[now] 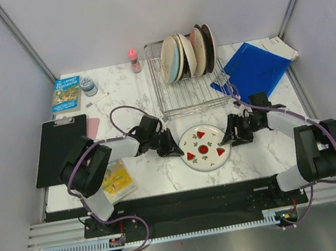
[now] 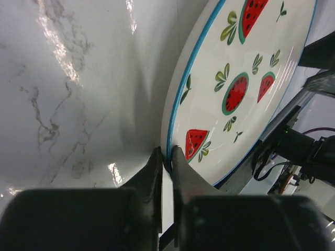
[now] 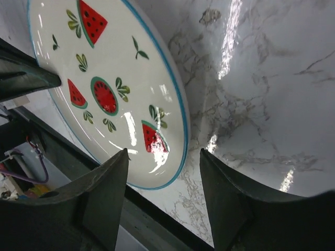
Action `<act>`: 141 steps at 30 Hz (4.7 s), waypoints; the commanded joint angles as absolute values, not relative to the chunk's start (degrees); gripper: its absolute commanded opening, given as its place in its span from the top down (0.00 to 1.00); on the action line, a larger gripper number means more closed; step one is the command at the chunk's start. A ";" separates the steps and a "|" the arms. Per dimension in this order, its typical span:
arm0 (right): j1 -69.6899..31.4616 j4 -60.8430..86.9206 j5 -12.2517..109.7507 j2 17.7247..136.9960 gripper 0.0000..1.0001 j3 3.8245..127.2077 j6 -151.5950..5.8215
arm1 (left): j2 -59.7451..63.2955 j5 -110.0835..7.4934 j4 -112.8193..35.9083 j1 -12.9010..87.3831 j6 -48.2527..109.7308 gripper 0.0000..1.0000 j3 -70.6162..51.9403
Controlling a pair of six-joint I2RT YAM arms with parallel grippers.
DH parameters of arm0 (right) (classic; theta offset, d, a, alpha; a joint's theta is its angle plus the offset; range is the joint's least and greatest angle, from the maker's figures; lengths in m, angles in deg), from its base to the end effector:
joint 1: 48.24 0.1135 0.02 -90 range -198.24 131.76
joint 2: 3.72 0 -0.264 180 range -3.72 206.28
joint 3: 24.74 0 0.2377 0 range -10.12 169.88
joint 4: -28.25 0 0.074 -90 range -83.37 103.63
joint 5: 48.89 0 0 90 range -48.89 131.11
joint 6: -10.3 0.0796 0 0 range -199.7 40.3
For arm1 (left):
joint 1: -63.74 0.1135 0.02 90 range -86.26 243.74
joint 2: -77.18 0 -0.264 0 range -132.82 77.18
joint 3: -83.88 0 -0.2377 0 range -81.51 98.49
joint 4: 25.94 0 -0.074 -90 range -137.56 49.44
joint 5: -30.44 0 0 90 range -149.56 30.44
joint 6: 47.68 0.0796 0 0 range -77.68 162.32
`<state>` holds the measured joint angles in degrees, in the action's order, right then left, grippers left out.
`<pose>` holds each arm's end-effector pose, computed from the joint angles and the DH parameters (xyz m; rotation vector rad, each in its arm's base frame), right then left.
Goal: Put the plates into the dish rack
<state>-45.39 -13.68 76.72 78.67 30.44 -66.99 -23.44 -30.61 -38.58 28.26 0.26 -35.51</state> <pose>0.2432 0.0585 0.1369 0.0736 2.7243 0.9335 0.2528 -0.2275 0.1060 0.0809 2.7311 -1.1240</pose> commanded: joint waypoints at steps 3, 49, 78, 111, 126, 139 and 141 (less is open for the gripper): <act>-45.34 -8.16 86.54 83.72 0.36 28.11 -67.12 | -22.92 -20.73 -27.13 30.25 0.57 0.98 -42.56; -24.51 -9.78 50.71 101.20 1.00 106.49 -70.65 | 13.98 -40.56 -55.59 40.62 35.63 0.00 -31.76; -12.65 15.39 0.06 128.11 1.00 121.18 -75.66 | 17.15 -34.33 -52.69 49.68 29.49 0.01 -36.15; -13.17 9.85 4.19 139.63 0.54 124.00 -71.44 | 13.99 -34.16 -53.13 49.59 30.81 0.01 -35.19; -11.77 23.22 7.88 113.91 0.02 101.16 -86.82 | 12.85 -45.84 -51.11 49.59 38.35 0.00 -31.77; -12.12 4.92 -20.58 98.51 0.02 80.53 -95.86 | 6.87 -54.89 -45.49 49.77 44.07 0.00 -24.73; -13.69 5.55 -20.77 94.31 0.02 76.82 -95.35 | 6.26 -54.90 -44.34 49.77 43.99 0.00 -24.12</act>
<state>-11.86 10.39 -10.24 99.46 83.86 -92.15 7.36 -52.51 -49.07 49.52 40.32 -27.25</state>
